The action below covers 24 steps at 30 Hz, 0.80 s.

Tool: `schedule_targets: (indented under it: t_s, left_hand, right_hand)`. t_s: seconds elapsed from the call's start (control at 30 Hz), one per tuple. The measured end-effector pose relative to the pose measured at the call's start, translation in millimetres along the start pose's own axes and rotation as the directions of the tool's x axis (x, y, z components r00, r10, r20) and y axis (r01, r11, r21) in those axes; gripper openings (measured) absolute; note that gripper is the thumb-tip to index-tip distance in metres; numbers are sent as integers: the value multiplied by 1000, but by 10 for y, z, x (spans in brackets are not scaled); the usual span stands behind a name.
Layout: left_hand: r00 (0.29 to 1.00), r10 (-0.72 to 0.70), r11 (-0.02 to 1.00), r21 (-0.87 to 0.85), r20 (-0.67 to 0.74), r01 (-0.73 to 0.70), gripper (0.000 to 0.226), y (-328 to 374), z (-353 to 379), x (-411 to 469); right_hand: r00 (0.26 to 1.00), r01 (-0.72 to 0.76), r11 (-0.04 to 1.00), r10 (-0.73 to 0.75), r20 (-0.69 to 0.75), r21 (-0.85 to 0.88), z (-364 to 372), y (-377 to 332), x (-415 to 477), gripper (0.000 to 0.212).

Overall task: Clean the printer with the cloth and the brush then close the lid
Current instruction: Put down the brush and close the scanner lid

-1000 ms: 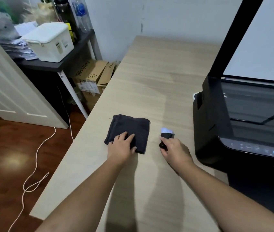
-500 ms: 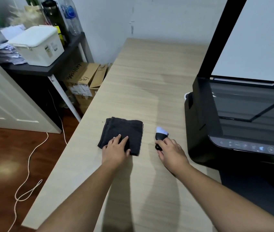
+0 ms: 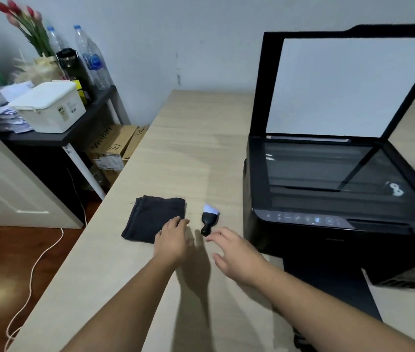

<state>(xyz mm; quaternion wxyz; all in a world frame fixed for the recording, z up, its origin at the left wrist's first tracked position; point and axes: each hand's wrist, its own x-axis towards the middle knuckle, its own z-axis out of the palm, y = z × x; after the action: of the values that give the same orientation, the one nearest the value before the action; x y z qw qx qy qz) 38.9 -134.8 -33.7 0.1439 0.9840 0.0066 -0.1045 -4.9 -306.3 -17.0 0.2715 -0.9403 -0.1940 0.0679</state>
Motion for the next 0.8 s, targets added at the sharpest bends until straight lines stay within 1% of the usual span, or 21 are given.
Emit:
schedule_targets:
  t_s: [0.07, 0.13, 0.17, 0.23, 0.3, 0.37, 0.47, 0.53, 0.6, 0.7, 0.77, 0.8]
  left_hand:
    - [996, 74, 997, -8, -42, -74, 50, 293, -147, 10]
    - [982, 158, 987, -8, -99, -160, 51, 629, -371, 52]
    - [973, 191, 981, -2, -128, -192, 52, 790, -505, 87]
    - [944, 256, 966, 19, -206, -258, 54, 1168, -823, 195]
    - [901, 323, 945, 43, -290, -325, 57, 1569, -1157, 319]
    - [852, 374, 924, 66, -366, -377, 60, 1980, -1479, 464]
    - [792, 427, 899, 110, -436, -424, 65, 2564, -1929, 723]
    - [770, 451, 889, 150, -452, -433, 68, 2849, -2153, 902]
    - [765, 448, 892, 180, -462, -414, 71, 3057, -2315, 1087]
    - [821, 407, 913, 177, -401, -367, 76, 3145, -2439, 1281]
    - [871, 383, 920, 215, -309, -328, 80, 3198, -2438, 1382]
    - [884, 378, 916, 248, -277, -314, 81, 3221, -2423, 1412]
  right_hand:
    - [983, 118, 993, -112, -145, 33, -356, -64, -135, 27]
    - [932, 178, 984, -163, -324, 16, -806, -28, -222, 20]
    - [897, 177, 984, -156, -413, 13, -1056, 26, -238, 18]
    - [819, 120, 993, -97, -565, 2, -1640, 220, -240, 17]
    - [769, -9, 999, -13, -639, -31, -2233, 478, -210, 22]
    - [739, -168, 982, 67, -670, -87, -2784, 756, -160, 36]
    - [690, -333, 936, 158, -706, -117, -3510, 1082, -50, 55]
    - [685, -435, 889, 222, -694, -145, -3871, 1272, 43, 65]
    - [695, -519, 833, 282, -661, -190, -4137, 1446, 126, 72]
    - [735, -578, 762, 332, -591, -291, -4273, 1579, 206, 76]
    - [748, -598, 739, 374, -548, -312, -4306, 1686, 235, 72]
    - [753, -598, 737, 383, -535, -314, -4305, 1740, 238, 65]
